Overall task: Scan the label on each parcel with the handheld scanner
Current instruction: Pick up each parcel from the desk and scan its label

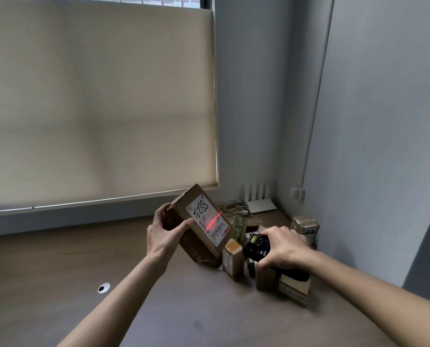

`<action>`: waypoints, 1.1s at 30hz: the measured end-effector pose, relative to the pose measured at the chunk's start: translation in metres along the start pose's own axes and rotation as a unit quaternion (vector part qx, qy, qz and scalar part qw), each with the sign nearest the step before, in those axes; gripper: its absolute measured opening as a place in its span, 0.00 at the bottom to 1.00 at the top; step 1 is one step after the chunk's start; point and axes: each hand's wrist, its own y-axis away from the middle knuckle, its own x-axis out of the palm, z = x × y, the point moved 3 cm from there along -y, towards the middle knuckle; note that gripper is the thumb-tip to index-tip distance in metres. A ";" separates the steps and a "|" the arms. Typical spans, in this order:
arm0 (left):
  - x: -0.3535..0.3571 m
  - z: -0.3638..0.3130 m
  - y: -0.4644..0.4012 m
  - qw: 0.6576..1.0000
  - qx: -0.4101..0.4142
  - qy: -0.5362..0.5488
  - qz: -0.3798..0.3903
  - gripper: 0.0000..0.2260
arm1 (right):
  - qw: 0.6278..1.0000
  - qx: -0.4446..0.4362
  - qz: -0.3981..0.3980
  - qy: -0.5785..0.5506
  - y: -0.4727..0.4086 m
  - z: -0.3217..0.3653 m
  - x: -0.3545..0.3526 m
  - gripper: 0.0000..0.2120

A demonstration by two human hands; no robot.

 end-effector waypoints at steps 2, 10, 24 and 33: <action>-0.010 0.000 0.002 1.000 0.008 -0.003 -0.006 0.31 | 1.000 0.001 -0.003 0.020 0.004 0.008 0.001 0.38; -0.038 0.000 0.008 1.000 0.021 -0.007 -0.016 0.27 | 0.999 0.008 0.000 0.051 0.022 0.037 0.000 0.40; -0.085 -0.003 0.025 0.999 0.016 -0.008 -0.041 0.26 | 0.998 -0.009 -0.002 0.056 0.044 0.072 0.006 0.38; -0.124 0.004 0.049 0.998 0.004 0.006 -0.061 0.29 | 0.996 -0.051 0.014 -0.074 0.066 0.101 0.020 0.39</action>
